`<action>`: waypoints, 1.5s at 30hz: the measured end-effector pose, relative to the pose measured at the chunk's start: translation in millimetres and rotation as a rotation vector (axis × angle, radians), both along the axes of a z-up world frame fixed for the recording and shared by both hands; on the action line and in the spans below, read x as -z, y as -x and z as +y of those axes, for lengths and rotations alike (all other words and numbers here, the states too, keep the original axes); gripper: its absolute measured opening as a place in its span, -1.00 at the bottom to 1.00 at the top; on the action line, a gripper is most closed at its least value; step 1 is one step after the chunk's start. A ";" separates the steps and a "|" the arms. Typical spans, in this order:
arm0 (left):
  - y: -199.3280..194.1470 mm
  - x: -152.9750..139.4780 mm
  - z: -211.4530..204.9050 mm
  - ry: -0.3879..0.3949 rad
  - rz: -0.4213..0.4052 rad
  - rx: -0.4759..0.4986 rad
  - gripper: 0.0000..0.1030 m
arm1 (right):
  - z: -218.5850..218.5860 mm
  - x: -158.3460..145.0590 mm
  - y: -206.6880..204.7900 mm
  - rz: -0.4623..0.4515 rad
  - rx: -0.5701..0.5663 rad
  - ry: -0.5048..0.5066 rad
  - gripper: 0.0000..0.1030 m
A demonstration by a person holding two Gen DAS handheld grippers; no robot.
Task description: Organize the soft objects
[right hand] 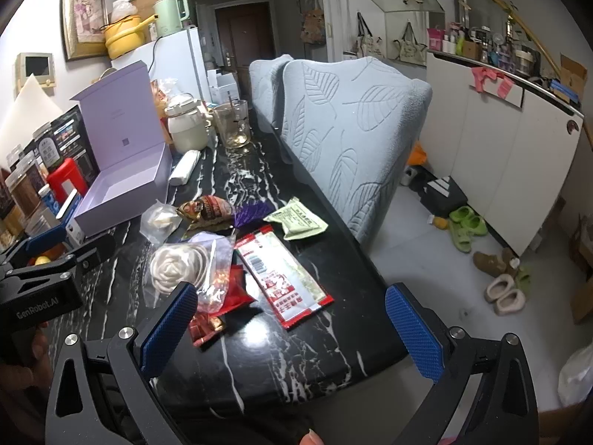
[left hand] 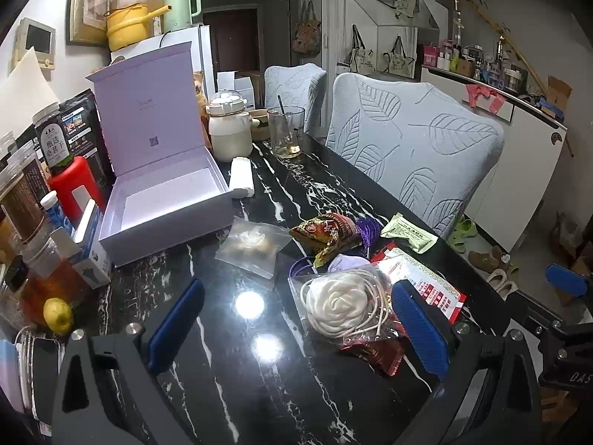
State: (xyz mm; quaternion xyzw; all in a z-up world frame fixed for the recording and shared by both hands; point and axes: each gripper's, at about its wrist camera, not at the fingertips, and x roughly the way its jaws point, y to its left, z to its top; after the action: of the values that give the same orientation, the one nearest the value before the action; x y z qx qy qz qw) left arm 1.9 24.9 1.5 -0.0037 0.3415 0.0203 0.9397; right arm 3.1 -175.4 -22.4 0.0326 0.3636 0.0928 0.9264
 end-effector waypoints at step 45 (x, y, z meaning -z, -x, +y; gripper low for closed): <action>8.9 4.0 0.5 -0.011 -0.001 -0.029 1.00 | 2.0 1.4 3.1 0.021 0.003 0.016 1.00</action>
State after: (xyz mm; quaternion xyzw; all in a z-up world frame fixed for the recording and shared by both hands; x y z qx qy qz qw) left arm -7.0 25.4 -2.6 -0.0035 0.3408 0.0357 0.9395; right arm 0.0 -173.5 -23.8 0.0266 0.3742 0.0880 0.9228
